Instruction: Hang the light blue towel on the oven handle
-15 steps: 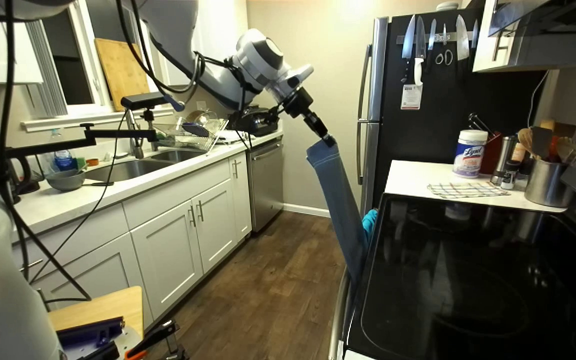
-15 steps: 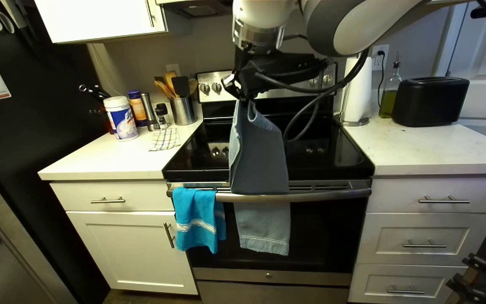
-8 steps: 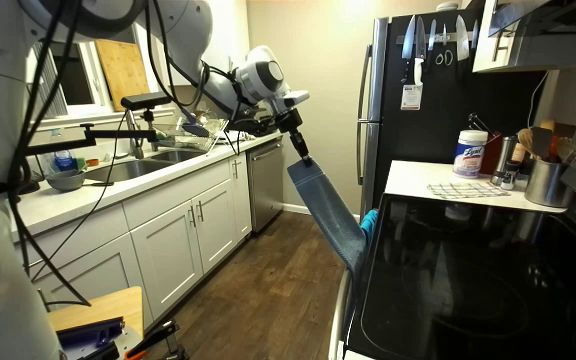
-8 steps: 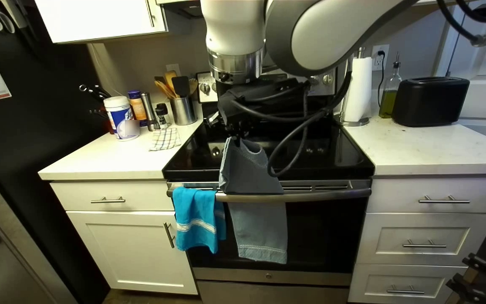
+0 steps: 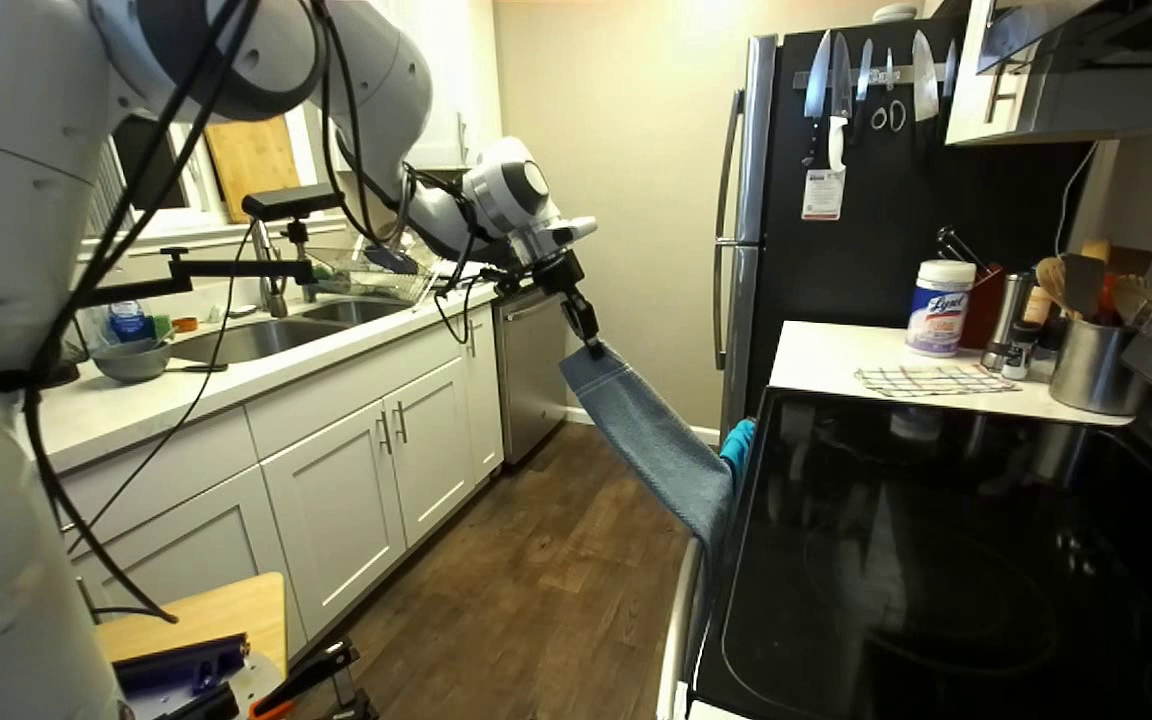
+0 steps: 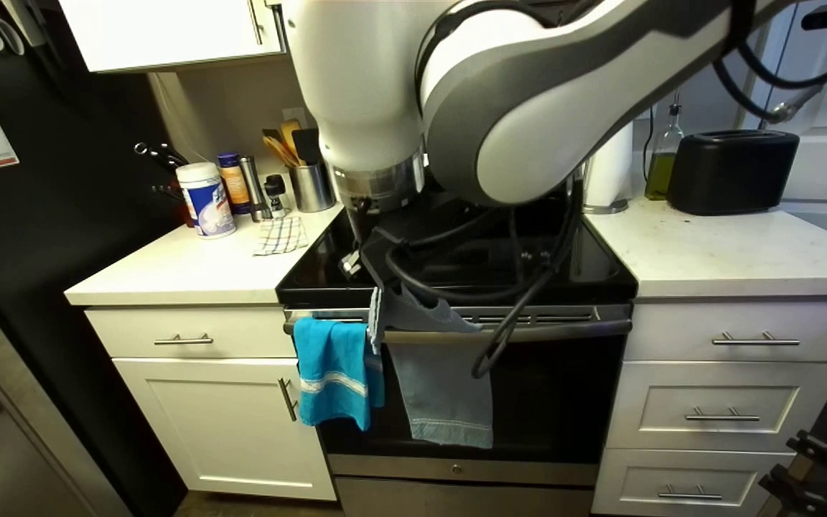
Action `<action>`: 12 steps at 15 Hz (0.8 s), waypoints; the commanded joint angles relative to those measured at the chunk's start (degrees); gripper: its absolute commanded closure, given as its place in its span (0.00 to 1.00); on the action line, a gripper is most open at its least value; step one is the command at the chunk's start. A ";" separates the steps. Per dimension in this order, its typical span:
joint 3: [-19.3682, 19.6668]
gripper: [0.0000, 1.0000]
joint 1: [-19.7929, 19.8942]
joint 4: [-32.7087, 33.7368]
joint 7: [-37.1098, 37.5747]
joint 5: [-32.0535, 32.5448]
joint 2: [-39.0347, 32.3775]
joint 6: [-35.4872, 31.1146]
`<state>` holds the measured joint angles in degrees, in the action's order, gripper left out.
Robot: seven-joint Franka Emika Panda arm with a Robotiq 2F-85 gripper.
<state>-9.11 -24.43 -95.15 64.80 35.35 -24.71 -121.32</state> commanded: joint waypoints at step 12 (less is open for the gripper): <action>1.52 0.99 -15.05 14.09 -7.79 16.27 -17.00 11.67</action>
<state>-8.18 -37.26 -84.81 61.10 49.27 -38.70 -111.91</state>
